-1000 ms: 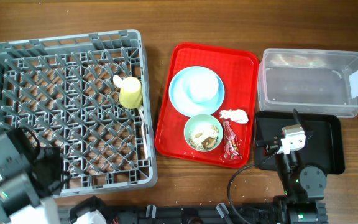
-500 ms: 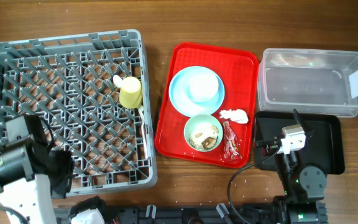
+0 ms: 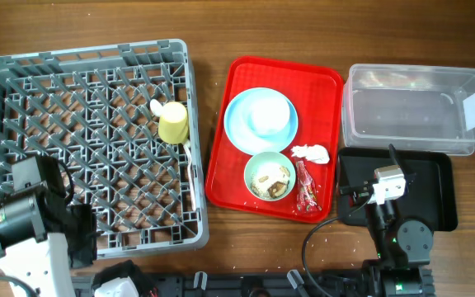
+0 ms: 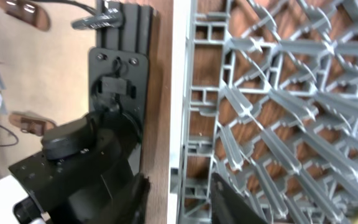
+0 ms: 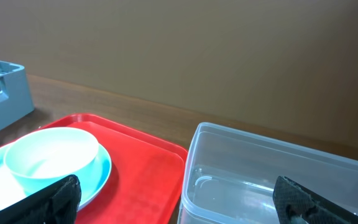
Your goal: Sort waste into correct bins and load items into the dishwasher rack
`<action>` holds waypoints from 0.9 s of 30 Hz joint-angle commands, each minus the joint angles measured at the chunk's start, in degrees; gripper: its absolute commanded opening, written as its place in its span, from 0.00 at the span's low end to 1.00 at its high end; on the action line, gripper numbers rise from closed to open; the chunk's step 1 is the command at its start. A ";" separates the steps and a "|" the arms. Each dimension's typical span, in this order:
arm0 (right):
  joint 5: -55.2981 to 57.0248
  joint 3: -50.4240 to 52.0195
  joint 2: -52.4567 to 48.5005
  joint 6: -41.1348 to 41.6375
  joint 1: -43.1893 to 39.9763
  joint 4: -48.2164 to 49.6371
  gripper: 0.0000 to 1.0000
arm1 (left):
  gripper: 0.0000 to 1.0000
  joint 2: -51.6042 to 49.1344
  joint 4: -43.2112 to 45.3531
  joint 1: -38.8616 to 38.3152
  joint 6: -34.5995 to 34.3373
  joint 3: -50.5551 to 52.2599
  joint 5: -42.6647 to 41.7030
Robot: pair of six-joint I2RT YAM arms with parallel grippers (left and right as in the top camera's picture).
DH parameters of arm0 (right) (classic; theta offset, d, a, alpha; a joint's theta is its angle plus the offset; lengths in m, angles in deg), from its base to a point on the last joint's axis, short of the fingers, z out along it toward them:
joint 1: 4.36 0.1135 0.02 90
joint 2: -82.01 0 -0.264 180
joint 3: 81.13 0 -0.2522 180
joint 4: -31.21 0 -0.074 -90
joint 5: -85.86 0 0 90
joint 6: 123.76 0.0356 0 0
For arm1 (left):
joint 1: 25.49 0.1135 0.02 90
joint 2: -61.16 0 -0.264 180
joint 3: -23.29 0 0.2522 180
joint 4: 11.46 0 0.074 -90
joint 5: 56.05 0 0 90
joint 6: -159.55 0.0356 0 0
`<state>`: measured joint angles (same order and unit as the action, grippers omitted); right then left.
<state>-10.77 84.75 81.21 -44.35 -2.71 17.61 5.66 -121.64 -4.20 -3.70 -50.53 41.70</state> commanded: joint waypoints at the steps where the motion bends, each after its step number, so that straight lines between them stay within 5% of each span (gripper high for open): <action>1: -0.31 0.07 0.26 0.07 -0.24 0.22 1.00 | 0.43 -4.11 -0.13 -0.35 -3.30 0.11 8.00; 6: -0.31 0.07 0.26 0.04 -0.24 0.22 1.00 | 0.49 -17.81 -0.15 1.11 -6.88 2.82 11.69; 8: -0.31 0.07 0.26 0.04 -0.24 0.22 1.00 | 0.60 -21.20 -0.15 1.09 -14.32 2.86 11.13; 14: -0.31 0.07 0.26 0.04 -0.24 0.22 1.00 | 0.59 -22.51 0.74 1.05 -22.62 7.54 11.52; 21: -0.31 0.07 0.26 0.04 -0.24 0.22 1.00 | 0.43 -22.51 16.09 1.05 -10.38 12.50 11.26; 23: -0.31 0.07 0.26 0.04 -0.24 0.22 1.00 | 0.31 -22.51 16.52 1.03 -9.38 12.50 10.93; 27: -0.31 0.07 0.26 0.04 -0.24 0.22 1.00 | 0.25 -22.51 18.16 -0.20 -6.80 12.50 11.10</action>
<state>-10.77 84.75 81.21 -44.33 -2.71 17.63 -16.77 -107.48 -3.60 -13.39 -37.80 52.35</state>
